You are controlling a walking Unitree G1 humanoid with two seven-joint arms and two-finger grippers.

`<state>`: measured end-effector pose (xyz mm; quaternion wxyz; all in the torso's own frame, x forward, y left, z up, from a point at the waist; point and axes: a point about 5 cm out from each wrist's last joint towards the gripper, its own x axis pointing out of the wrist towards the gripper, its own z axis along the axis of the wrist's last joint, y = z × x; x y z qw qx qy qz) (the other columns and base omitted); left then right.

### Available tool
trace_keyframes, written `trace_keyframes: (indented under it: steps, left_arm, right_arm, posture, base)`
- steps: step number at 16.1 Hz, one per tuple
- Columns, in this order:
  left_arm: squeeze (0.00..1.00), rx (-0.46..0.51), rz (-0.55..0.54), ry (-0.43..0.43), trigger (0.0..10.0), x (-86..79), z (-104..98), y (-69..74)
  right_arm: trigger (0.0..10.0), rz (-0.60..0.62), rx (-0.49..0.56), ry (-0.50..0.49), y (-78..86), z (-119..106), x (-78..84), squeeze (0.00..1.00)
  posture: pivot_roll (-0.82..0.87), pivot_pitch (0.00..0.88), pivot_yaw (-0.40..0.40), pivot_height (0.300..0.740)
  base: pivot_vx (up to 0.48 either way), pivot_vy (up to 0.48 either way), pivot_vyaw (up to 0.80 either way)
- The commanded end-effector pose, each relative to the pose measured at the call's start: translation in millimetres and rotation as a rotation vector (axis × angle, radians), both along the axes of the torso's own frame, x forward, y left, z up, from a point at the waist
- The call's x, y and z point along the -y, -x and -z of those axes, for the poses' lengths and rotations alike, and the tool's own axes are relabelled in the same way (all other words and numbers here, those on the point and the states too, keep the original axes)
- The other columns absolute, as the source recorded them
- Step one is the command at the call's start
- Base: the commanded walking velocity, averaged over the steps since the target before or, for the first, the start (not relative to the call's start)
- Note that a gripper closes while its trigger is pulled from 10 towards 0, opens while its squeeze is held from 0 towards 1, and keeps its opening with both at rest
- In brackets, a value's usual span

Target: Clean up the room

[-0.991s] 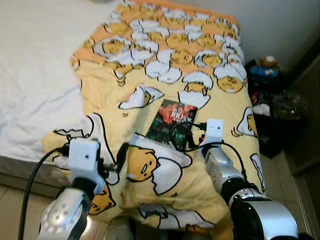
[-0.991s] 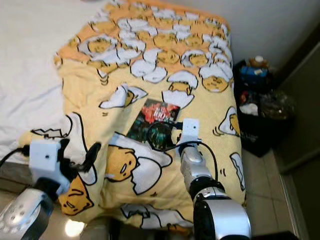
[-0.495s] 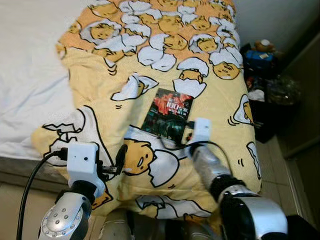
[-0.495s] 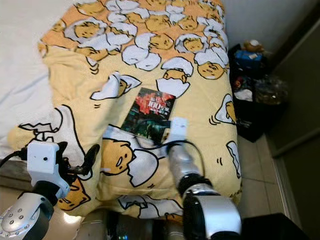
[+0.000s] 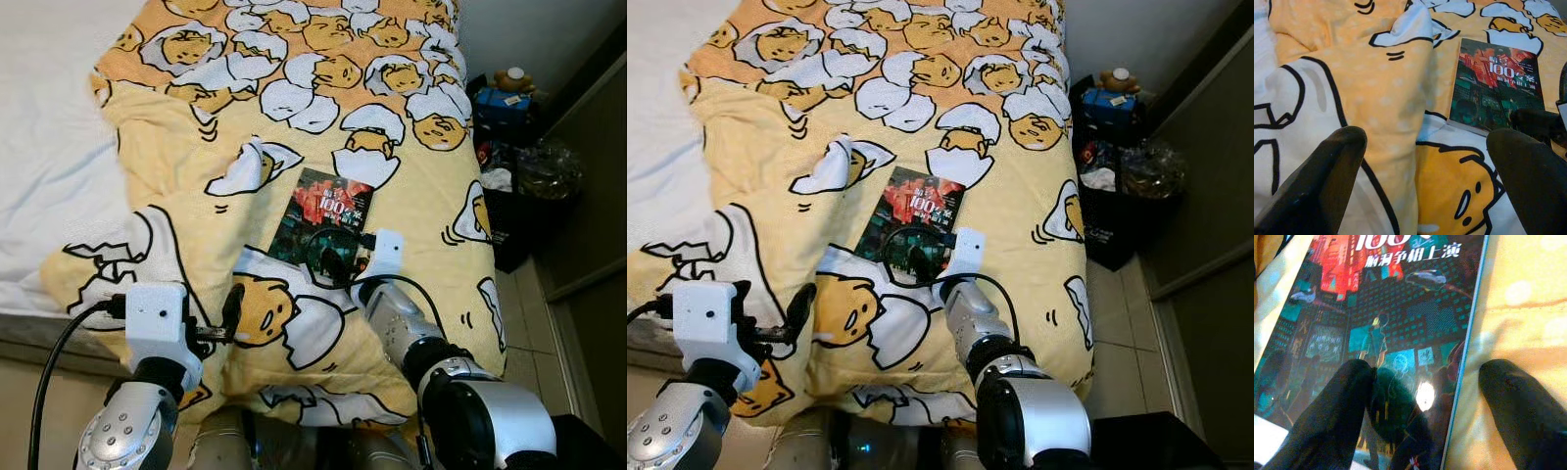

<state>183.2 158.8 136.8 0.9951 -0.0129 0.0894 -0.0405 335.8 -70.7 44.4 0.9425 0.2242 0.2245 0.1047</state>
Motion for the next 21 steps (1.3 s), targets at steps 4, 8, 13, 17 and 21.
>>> trace_keyframes:
  steps: [4, 8, 13, 17, 21]
  left_arm:
    - [0.0, -0.012, 0.025, 0.013, 10.0, 6.9, 4, -4.6]
    - [0.0, -0.005, 0.041, 0.01, 10.0, 8.3, 5, -12.0]
    - [0.0, 0.016, 0.05, 0.016, 10.0, 6.4, 5, -27.5]
    - [0.0, 0.045, 0.09, 0.022, 10.0, 12.7, 5, -46.7]
    - [0.0, 0.067, 0.107, 0.021, 10.0, 11.6, 6, -66.5]
  right_arm:
    - [0.0, -0.004, 0.033, 0.004, -5.9, -8, 1.2, 0.0]
    - [0.0, -0.006, 0.103, -0.007, -12.4, -19, 2.3, 0.0]
    - [0.0, -0.013, 0.231, -0.046, -20.4, -36, 11.5, 0.0]
    - [0.0, 0.017, 0.362, -0.064, -28.4, -59, 20.1, 0.0]
    - [0.0, 0.034, 0.46, -0.037, -33.8, -78, 33.5, 0.0]
  posture:
    - [0.3, 0.204, -0.154, 0.74]
    - [0.3, 0.188, -0.154, 0.74]
    - [0.25, 0.128, -0.149, 0.74]
    - [0.21, 0.062, -0.136, 0.74]
    - [0.17, 0.0, -0.118, 0.74]
  base:
    - [0.0, 0.0, 0.0]
    - [0.0, 0.0, 0.0]
    - [0.0, 0.0, 0.0]
    - [0.0, 0.0, 0.0]
    - [0.0, 0.0, 0.0]
